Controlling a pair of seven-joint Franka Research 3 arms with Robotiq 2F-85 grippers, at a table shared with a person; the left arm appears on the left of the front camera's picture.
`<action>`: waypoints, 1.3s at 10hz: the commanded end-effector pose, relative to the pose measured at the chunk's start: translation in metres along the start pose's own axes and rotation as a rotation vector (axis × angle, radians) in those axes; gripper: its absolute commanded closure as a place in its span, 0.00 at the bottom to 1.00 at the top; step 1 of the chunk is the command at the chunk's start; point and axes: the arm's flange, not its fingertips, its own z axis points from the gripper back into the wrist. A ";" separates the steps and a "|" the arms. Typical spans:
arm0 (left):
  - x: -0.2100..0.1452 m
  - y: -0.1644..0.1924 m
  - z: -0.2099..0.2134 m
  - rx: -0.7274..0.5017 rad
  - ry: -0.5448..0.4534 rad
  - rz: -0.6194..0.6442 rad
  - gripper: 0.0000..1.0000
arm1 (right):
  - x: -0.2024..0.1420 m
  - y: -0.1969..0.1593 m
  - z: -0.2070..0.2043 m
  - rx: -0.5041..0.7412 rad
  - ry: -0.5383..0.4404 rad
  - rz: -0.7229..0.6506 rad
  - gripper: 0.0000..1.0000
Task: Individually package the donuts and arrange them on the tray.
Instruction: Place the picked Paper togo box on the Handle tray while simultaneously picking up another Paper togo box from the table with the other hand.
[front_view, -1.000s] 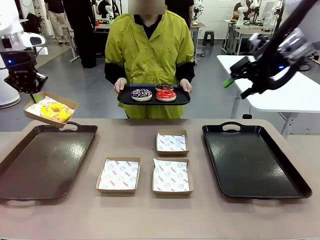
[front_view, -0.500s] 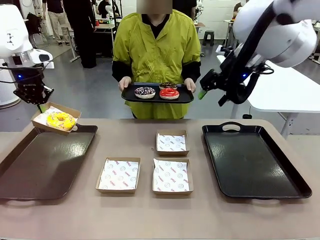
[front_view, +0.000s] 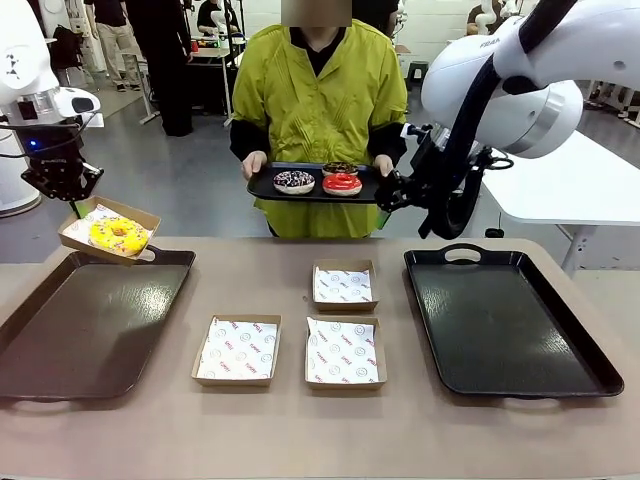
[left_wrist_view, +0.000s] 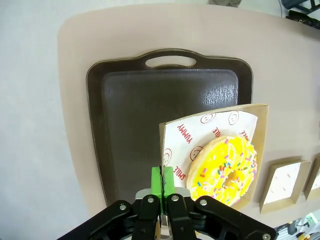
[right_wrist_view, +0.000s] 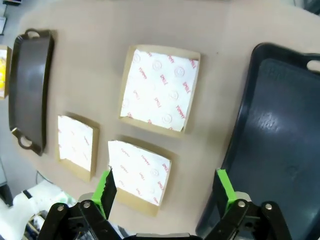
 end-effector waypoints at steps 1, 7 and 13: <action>-0.002 0.000 0.001 0.000 0.007 0.002 0.99 | -0.016 -0.004 0.015 0.024 0.012 -0.020 0.00; -0.002 0.000 0.001 0.000 0.007 0.002 0.99 | 0.000 0.000 0.000 0.000 0.000 0.000 0.00; 0.008 -0.011 -0.048 -0.055 -0.007 0.016 0.99 | 0.036 0.054 -0.071 -0.229 0.171 -0.050 0.00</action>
